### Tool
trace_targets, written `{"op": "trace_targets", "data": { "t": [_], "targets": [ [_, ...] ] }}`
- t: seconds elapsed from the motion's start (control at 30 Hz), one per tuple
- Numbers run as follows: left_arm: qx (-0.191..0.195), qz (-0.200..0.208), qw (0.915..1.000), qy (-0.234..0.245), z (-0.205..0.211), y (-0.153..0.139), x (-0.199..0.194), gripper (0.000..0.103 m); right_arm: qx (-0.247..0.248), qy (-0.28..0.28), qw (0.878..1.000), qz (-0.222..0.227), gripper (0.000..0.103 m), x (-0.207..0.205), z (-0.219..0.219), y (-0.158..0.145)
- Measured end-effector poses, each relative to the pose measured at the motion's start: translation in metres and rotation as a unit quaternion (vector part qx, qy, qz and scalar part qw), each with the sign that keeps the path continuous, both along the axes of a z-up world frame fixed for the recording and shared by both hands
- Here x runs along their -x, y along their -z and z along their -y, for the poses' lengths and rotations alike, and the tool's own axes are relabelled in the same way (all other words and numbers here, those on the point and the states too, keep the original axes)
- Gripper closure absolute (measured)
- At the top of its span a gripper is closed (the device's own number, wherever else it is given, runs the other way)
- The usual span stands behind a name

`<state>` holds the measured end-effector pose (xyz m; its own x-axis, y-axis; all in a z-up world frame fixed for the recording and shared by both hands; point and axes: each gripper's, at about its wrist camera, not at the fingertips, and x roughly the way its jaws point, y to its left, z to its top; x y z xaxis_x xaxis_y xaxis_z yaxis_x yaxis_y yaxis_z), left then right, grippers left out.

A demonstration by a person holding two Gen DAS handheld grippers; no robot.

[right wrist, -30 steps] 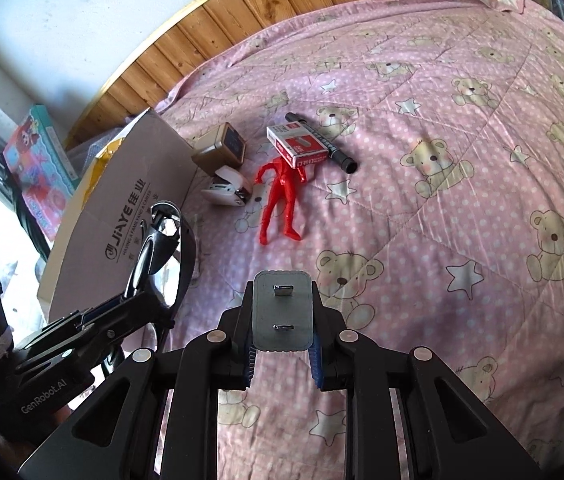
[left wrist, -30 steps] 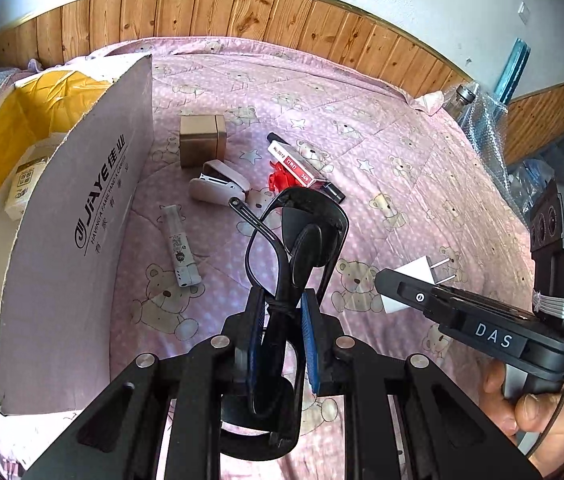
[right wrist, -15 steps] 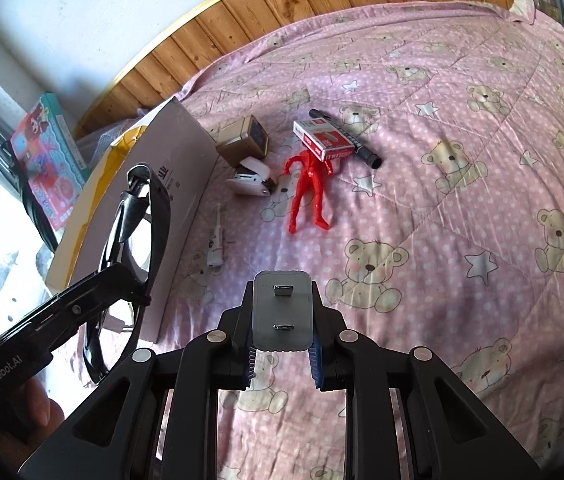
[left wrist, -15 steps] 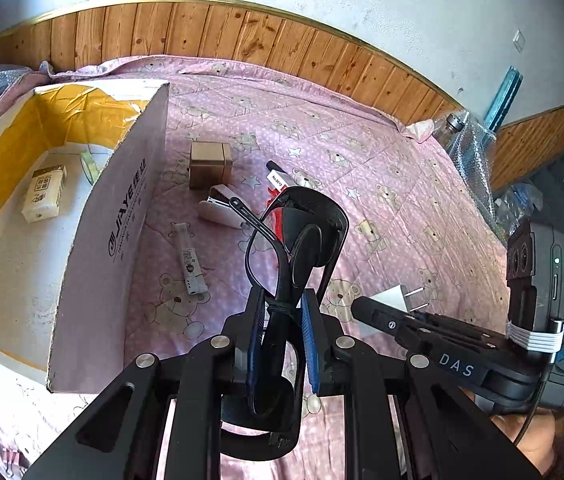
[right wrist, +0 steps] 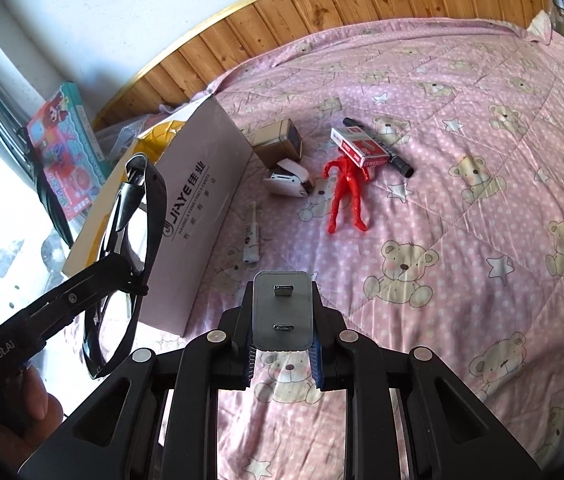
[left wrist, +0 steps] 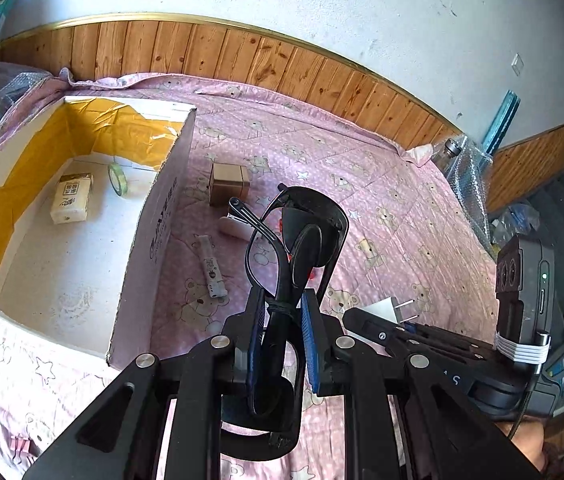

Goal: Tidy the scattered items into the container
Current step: 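Carry the glasses and white plug charger over the box with both tools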

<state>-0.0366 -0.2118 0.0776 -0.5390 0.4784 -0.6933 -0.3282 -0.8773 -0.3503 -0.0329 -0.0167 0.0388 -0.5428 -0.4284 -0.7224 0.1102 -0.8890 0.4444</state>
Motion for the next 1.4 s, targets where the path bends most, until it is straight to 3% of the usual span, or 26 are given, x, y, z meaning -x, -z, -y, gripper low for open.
{"op": "trace_targets", "data": {
  "t": [0.47, 0.7, 1.0, 1.4],
  "targets": [
    [-0.014, -0.014, 0.9998, -0.005, 0.021, -0.017, 0.003, 0.084, 0.001, -0.02, 1.0, -0.018, 0.081, 0.001, 0.028, -0.016],
    [-0.024, -0.02, 0.9989, -0.035, 0.044, -0.024, 0.012, 0.084, -0.009, -0.053, 0.998, -0.024, 0.081, 0.001, 0.051, -0.024],
    [-0.026, -0.029, 0.9966, -0.072, 0.082, -0.035, 0.016, 0.084, -0.014, -0.089, 0.994, -0.064, 0.081, 0.006, 0.086, -0.057],
    [-0.008, -0.035, 0.9922, -0.119, 0.127, -0.04, 0.023, 0.084, -0.03, -0.14, 0.986, -0.087, 0.081, 0.014, 0.14, -0.08]
  ]
}}
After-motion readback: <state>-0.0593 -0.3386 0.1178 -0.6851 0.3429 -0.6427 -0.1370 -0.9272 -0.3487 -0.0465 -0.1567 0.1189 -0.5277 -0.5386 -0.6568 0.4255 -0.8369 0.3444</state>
